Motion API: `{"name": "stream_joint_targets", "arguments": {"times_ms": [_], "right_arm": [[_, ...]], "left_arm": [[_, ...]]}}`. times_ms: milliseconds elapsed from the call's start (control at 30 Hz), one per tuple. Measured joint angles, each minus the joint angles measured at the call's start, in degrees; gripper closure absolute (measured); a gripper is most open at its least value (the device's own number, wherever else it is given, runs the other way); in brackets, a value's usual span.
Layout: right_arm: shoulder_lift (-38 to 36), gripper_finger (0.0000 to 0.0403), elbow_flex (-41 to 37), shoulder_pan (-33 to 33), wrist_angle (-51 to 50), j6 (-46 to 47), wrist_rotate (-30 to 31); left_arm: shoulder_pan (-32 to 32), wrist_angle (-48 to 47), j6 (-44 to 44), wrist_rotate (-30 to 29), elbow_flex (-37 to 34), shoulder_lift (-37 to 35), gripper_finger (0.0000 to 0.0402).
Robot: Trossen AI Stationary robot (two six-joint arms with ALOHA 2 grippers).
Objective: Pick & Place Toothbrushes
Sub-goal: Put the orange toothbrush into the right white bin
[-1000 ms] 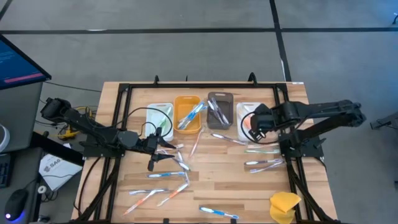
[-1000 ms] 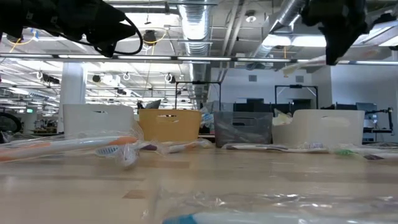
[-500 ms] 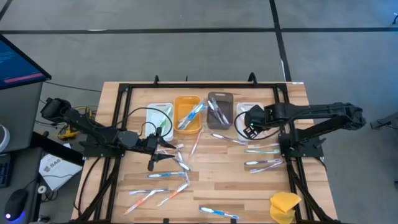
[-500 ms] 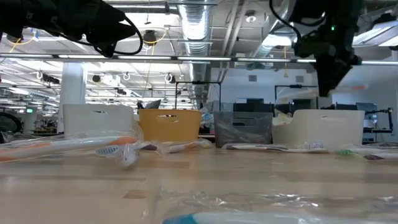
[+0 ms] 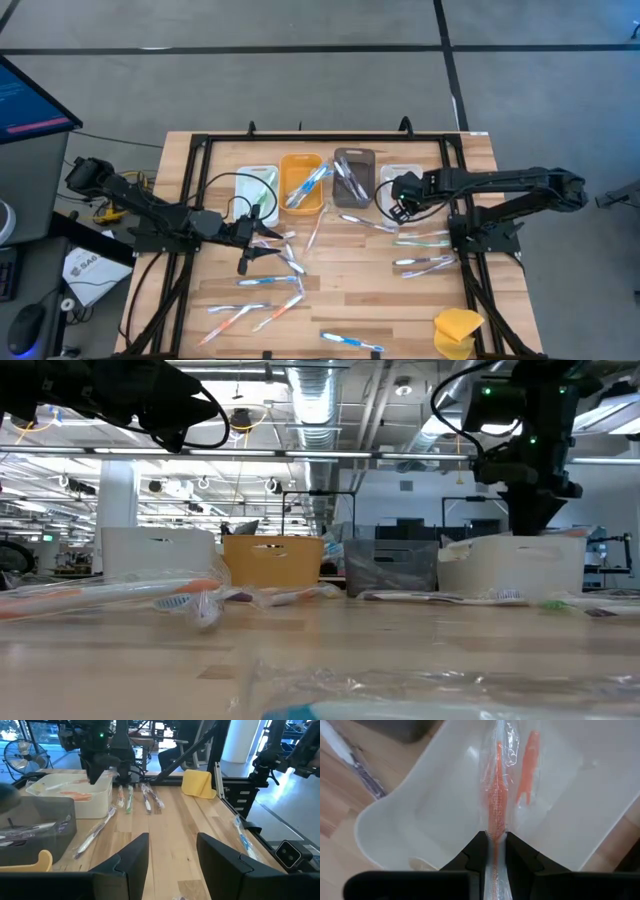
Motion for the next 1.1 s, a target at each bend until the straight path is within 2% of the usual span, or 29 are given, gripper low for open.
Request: {"name": "stream_joint_targets", "arguments": {"times_ms": [1100], "right_arm": [[0.15,0.0352,0.04,-0.16,1.27,0.17,-0.79]], "left_arm": [[0.00,0.00,-0.01,0.00,0.00,0.00,0.0241]]}}
